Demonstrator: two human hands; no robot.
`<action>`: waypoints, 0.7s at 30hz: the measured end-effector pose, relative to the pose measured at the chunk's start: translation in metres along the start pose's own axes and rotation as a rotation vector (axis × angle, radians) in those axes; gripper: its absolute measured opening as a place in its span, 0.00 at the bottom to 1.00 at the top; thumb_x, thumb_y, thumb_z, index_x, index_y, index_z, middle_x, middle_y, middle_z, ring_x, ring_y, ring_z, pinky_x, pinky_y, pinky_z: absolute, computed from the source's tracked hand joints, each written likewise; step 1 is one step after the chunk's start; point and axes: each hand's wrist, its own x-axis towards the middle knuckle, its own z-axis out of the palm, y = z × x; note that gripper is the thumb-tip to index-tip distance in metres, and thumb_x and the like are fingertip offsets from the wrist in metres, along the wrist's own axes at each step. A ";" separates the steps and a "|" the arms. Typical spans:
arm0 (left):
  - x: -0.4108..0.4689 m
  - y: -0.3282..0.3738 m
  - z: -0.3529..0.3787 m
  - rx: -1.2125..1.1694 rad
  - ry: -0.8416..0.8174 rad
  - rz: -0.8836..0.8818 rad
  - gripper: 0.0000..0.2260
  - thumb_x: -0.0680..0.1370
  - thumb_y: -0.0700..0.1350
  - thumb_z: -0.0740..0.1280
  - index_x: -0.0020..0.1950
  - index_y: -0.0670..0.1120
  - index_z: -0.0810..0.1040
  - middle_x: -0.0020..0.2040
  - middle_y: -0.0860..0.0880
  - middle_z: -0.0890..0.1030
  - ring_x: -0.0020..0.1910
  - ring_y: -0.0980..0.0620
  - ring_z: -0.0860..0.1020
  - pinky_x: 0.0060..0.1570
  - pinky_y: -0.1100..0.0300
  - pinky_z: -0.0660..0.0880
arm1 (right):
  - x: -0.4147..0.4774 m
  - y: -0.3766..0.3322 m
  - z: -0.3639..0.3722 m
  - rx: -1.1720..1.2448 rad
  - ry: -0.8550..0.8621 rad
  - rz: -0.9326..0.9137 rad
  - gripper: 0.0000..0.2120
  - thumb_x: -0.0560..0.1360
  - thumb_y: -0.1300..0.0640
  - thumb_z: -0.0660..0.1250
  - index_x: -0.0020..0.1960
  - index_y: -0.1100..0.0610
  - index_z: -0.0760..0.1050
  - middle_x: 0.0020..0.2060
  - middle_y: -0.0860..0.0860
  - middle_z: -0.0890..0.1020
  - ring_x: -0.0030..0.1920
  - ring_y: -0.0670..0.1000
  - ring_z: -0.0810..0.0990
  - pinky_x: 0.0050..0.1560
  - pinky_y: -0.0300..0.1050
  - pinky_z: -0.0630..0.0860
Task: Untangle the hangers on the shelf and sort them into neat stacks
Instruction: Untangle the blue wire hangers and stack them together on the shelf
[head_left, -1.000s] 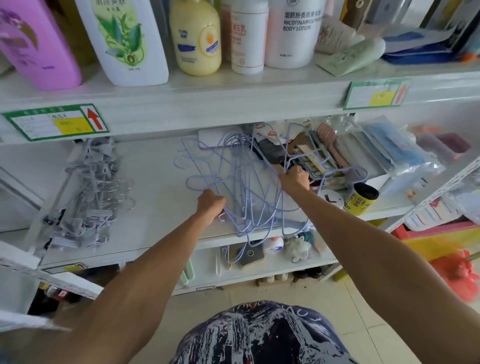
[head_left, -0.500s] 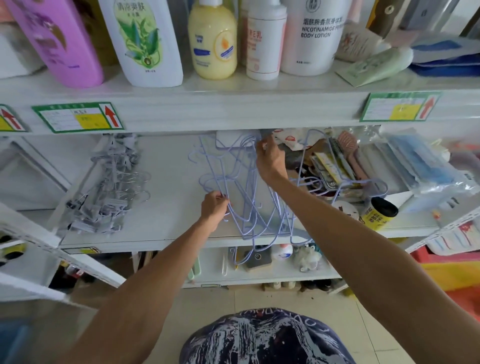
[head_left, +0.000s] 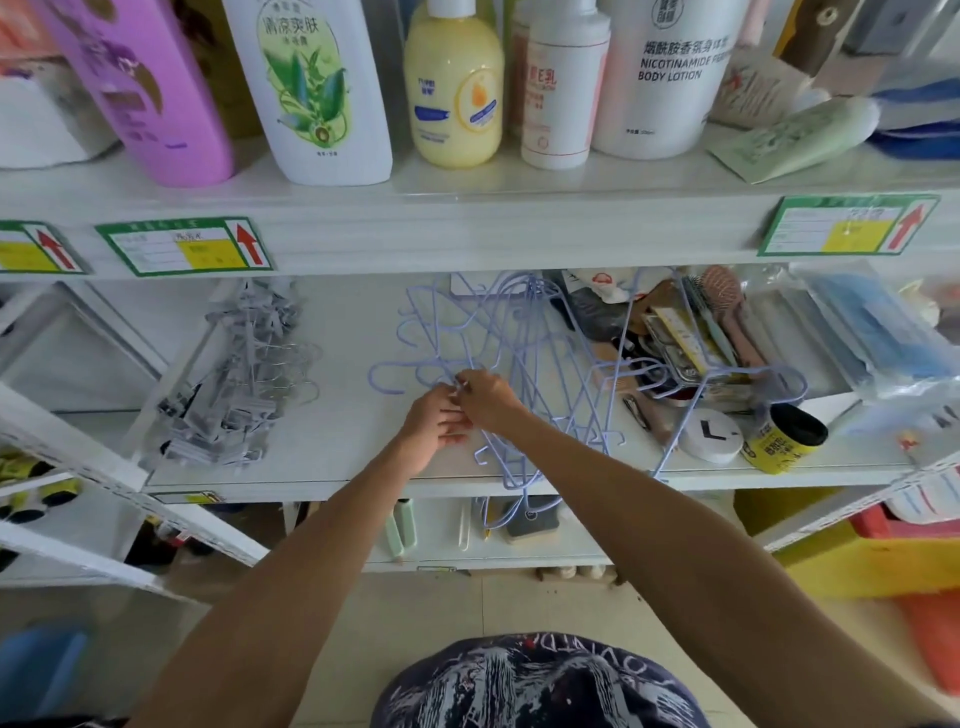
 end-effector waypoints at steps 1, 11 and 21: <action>0.002 0.002 -0.001 -0.021 0.014 0.007 0.11 0.81 0.49 0.60 0.49 0.44 0.77 0.45 0.43 0.82 0.40 0.44 0.81 0.41 0.54 0.76 | 0.000 0.000 -0.005 -0.049 -0.029 -0.022 0.13 0.81 0.61 0.56 0.59 0.62 0.78 0.54 0.58 0.80 0.58 0.60 0.79 0.55 0.47 0.73; 0.025 0.007 0.031 0.305 0.082 -0.054 0.07 0.75 0.42 0.70 0.41 0.39 0.75 0.34 0.40 0.80 0.30 0.45 0.81 0.35 0.52 0.81 | -0.017 0.077 -0.100 -0.079 0.520 0.390 0.21 0.74 0.60 0.60 0.67 0.61 0.68 0.64 0.61 0.72 0.65 0.62 0.70 0.61 0.53 0.71; 0.041 0.016 0.040 0.210 0.136 -0.007 0.04 0.77 0.30 0.59 0.50 0.35 0.71 0.36 0.39 0.84 0.33 0.44 0.84 0.41 0.44 0.83 | -0.016 0.127 -0.098 0.130 0.248 0.487 0.08 0.74 0.61 0.65 0.52 0.62 0.76 0.48 0.60 0.83 0.48 0.59 0.84 0.48 0.53 0.83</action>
